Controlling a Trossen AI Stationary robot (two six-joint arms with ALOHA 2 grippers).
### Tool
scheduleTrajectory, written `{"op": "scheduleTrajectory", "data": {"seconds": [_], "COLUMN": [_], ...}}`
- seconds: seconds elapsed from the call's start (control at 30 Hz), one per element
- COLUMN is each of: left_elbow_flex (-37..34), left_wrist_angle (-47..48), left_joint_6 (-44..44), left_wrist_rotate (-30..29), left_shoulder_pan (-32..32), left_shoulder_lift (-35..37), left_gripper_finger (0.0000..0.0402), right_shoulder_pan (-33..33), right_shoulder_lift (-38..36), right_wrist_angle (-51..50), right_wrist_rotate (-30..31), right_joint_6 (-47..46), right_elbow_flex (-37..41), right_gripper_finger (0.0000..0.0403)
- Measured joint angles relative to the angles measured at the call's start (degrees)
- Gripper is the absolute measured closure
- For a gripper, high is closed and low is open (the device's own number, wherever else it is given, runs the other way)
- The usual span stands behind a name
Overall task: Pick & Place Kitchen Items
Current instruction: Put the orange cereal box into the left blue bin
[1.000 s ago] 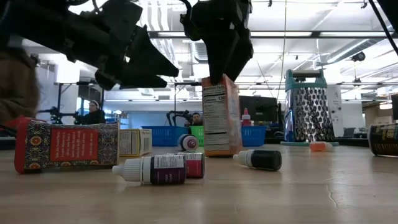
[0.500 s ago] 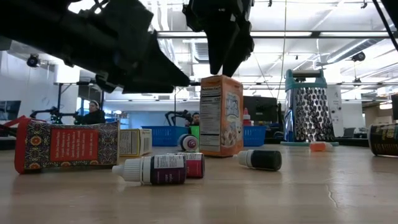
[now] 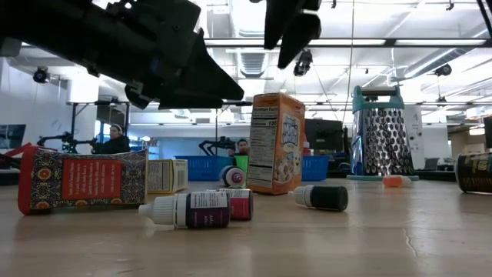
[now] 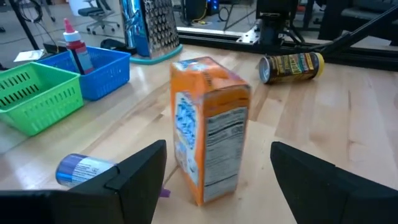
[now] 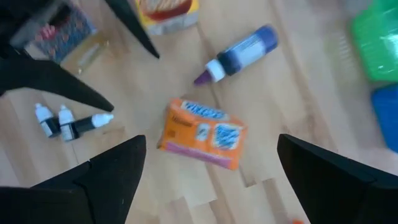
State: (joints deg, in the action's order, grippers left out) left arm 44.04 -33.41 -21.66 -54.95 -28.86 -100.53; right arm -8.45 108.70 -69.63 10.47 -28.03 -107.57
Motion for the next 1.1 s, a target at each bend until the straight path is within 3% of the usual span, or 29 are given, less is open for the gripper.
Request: {"op": "scheduleTrajectory", "data": {"seconds": [0.3,0.67,0.9,1.1], "left_elbow_flex": [3.1,5.6,5.6,8.6], "left_wrist_angle": [-2.6,3.4,4.7,11.4], "left_joint_6": [-0.4,-0.7,-0.5,-0.5], "left_wrist_rotate": [0.8,1.1,1.3,1.5], "left_shoulder_pan": [1.8,2.0,3.2,4.0], "left_shoulder_lift": [0.2,0.2,0.2,0.2], "left_gripper_finger": [0.0108,0.0108,0.0108,0.0108], "right_shoulder_pan": [-0.1,0.0,0.0,0.0], "right_shoulder_lift": [-9.9,-24.6,-32.2,-36.8], "right_wrist_angle": [-3.5,-8.2,-8.0,-8.0], "right_wrist_rotate": [6.3,12.0,18.1,18.3], "right_joint_6": [-0.1,-1.9,-2.0,-1.6], "right_elbow_flex": [0.3,5.3,9.5,13.2], "right_gripper_finger": [0.0084,0.011,0.0107,0.0085]}}
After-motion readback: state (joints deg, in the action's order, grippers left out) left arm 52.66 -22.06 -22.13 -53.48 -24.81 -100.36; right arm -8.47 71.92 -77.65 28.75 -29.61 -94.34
